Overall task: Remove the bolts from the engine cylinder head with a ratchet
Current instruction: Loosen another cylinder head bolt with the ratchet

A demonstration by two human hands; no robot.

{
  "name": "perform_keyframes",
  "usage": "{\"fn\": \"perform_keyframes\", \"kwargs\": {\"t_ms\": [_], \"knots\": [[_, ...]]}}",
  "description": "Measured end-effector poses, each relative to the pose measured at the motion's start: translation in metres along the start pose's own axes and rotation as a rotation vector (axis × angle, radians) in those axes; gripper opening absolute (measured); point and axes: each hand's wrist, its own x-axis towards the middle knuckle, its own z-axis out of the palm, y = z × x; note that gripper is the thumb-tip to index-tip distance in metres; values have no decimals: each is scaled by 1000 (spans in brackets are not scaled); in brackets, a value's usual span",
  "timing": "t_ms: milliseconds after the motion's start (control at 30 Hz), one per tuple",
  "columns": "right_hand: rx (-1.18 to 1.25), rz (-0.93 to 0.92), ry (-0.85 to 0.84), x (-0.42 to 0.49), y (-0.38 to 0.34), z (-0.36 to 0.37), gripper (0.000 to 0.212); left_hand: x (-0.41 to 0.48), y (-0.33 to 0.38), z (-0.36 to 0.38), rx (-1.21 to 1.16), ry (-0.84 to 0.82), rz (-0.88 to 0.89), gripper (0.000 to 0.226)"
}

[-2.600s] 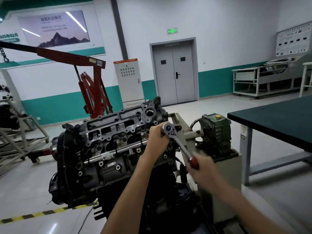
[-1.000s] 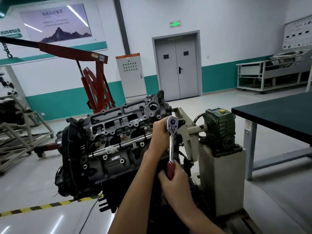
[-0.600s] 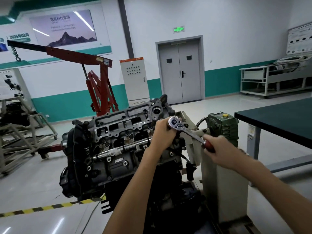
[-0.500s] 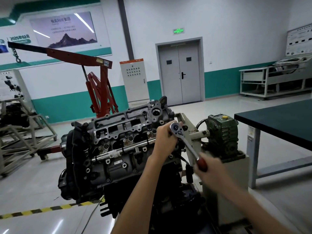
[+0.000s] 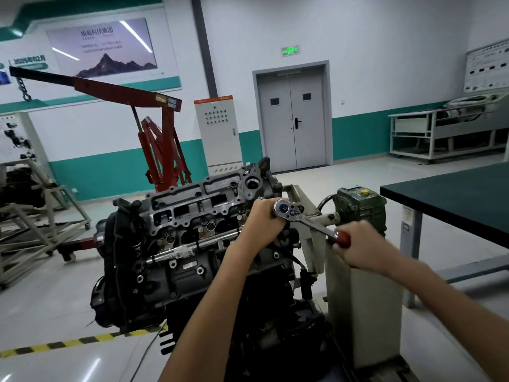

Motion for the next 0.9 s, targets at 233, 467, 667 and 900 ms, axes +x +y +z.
{"fn": "perform_keyframes", "kwargs": {"t_ms": [233, 467, 667, 900], "knots": [[315, 143, 148, -36, -27, 60, 29, -8, 6, 15, -90, 189, 31, 51], [845, 240, 159, -47, -87, 127, 27, -5, 7, 14, -25, 198, 85, 57], [13, -29, -42, -7, -5, 9, 8, 2, -1, 1, 11, 43, 38, 45], [226, 54, 146, -33, -21, 55, 22, -8, -2, 13, -84, 166, 51, 45]]}}
